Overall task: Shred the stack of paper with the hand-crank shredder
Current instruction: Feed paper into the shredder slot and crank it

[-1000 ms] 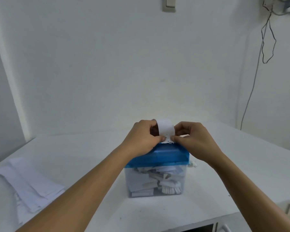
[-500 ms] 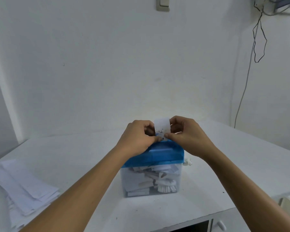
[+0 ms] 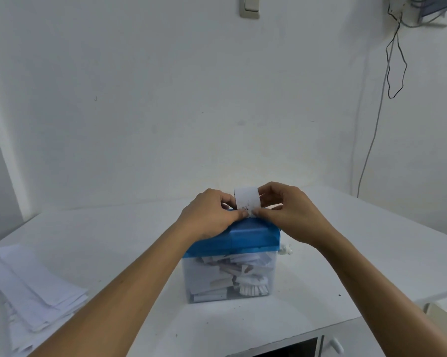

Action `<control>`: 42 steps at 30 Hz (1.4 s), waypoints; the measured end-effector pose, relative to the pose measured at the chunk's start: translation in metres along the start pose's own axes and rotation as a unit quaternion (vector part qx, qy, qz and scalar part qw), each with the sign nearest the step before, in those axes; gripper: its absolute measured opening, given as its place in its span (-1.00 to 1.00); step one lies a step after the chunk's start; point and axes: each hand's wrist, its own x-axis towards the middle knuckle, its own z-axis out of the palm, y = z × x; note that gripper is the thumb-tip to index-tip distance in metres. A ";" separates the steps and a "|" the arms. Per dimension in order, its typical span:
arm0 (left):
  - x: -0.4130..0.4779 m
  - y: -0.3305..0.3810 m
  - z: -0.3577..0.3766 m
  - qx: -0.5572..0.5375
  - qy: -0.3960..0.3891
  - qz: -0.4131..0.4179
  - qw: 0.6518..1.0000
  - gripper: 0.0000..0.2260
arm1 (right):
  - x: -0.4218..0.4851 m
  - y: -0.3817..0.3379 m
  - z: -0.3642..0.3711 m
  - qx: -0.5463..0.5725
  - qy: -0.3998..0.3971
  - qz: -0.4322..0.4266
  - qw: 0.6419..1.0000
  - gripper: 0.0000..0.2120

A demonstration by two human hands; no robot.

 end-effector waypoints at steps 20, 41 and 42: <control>0.006 0.004 0.008 0.060 -0.003 -0.058 0.997 -0.86 | -0.089 0.069 0.033 -0.029 -0.018 0.024 0.999 -0.81; -0.001 0.007 0.003 -0.012 -0.033 -0.014 0.999 -0.88 | -0.025 0.003 0.022 -0.007 0.084 0.015 0.996 -0.87; -0.002 0.008 0.004 -0.017 -0.034 -0.017 0.999 -0.84 | -0.024 0.003 0.024 -0.007 0.089 0.017 0.996 -0.86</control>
